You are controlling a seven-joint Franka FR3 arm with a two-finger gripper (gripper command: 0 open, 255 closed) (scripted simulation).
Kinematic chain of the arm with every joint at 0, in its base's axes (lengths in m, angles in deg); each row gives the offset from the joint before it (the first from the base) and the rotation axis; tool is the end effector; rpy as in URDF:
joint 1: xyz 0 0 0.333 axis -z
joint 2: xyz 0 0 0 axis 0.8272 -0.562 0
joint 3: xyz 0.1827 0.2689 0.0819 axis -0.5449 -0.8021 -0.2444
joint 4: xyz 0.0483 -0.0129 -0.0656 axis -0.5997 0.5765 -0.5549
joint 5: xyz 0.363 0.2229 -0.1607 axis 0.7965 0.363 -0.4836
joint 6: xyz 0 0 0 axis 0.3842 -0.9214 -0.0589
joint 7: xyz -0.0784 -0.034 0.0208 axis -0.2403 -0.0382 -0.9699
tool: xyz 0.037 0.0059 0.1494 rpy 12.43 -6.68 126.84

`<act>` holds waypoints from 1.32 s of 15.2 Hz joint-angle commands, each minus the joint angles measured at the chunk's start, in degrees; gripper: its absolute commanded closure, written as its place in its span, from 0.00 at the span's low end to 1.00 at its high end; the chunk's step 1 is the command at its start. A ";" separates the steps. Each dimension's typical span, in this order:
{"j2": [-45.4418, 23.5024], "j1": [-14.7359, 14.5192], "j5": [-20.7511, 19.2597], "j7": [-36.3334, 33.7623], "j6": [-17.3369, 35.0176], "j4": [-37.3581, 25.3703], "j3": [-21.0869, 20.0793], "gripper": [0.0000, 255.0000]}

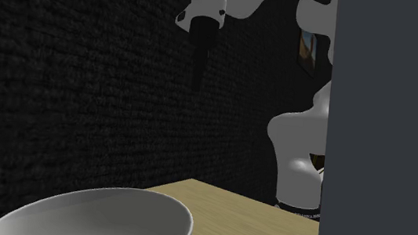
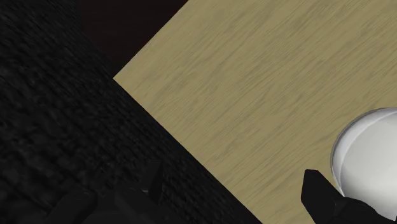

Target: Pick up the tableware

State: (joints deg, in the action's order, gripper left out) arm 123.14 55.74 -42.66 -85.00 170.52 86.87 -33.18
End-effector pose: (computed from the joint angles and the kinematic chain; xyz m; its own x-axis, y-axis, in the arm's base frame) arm 0.3577 -0.0101 0.5378 0.9808 -0.1868 0.0564 -0.1846 -0.9819 -0.0416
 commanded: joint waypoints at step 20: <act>-32.19 -9.91 13.62 -0.25 25.84 -2.30 -6.47 0.00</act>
State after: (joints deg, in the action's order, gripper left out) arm 92.70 46.42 -29.84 -85.30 195.16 84.99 -39.22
